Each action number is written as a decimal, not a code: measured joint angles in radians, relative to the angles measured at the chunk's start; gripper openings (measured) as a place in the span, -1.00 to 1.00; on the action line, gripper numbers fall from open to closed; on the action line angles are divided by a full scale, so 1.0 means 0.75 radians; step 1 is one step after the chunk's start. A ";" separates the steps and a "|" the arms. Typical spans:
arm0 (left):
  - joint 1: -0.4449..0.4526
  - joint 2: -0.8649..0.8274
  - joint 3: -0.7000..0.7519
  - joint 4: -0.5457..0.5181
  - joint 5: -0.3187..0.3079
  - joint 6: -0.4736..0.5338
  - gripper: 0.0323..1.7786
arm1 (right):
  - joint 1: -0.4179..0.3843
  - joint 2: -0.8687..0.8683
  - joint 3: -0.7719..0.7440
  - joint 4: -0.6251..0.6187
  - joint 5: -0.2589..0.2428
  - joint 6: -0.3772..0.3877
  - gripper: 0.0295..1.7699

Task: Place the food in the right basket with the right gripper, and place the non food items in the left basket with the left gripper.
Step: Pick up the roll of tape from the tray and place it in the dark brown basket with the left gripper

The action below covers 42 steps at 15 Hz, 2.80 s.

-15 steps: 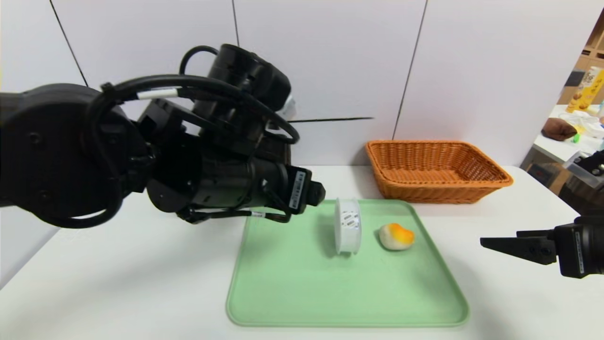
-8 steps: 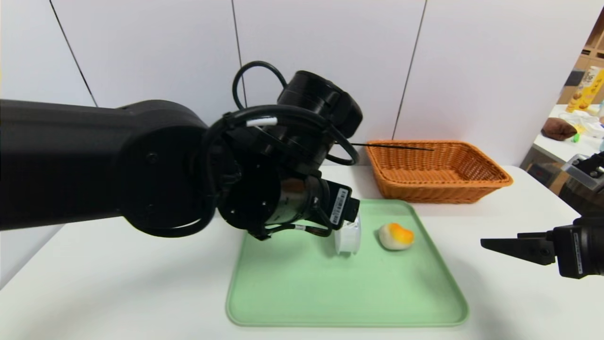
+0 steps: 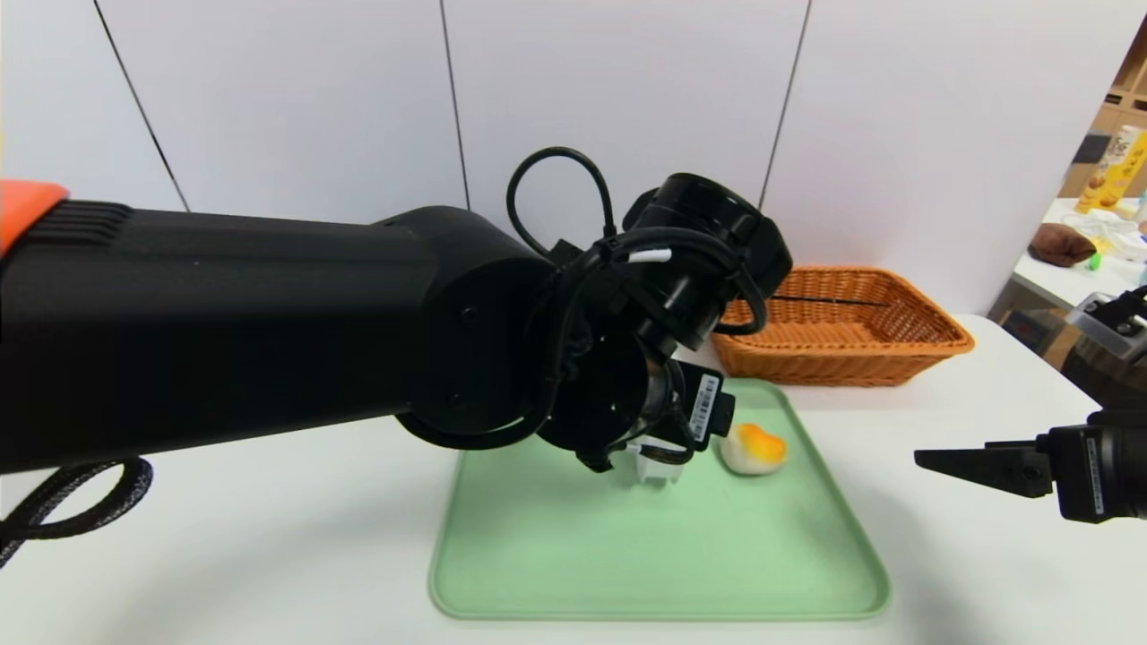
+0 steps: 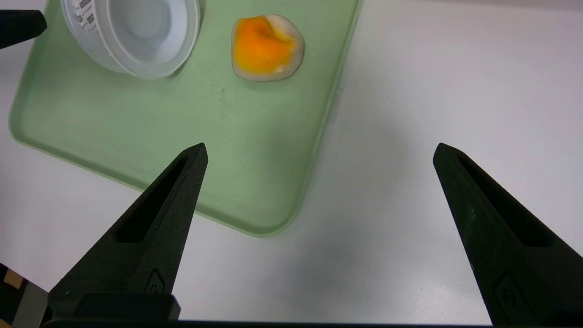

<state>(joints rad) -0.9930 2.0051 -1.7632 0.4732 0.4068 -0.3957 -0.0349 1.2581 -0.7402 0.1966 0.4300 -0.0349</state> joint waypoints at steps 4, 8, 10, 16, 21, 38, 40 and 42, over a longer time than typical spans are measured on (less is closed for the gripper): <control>-0.001 0.067 -0.151 0.129 -0.001 -0.090 0.90 | -0.002 0.003 0.008 0.000 -0.001 0.000 0.93; 0.001 0.140 -0.269 0.230 -0.002 -0.164 0.90 | -0.025 0.004 0.008 0.001 0.000 -0.003 0.93; 0.001 0.166 -0.277 0.230 -0.002 -0.164 0.90 | -0.031 0.005 0.012 0.001 0.000 -0.005 0.93; 0.043 0.248 -0.279 0.223 0.001 -0.171 0.90 | -0.046 0.005 0.013 0.001 0.000 -0.005 0.93; 0.070 0.298 -0.279 0.210 0.000 -0.175 0.90 | -0.051 0.004 0.013 0.001 -0.001 -0.005 0.93; 0.093 0.192 -0.279 0.222 0.046 -0.145 -0.45 | -0.068 -0.002 0.019 0.001 -0.003 -0.009 0.93; 0.145 0.123 -0.279 0.220 0.068 -0.108 -0.45 | -0.073 -0.005 0.019 0.001 -0.003 -0.016 0.93; 0.222 0.044 -0.279 0.213 0.071 -0.053 -0.45 | -0.074 -0.008 0.020 0.001 -0.001 -0.017 0.93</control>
<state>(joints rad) -0.8264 2.0383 -1.9728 0.6330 0.4604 -0.4353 -0.0902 1.2521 -0.7249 0.1970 0.4289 -0.0474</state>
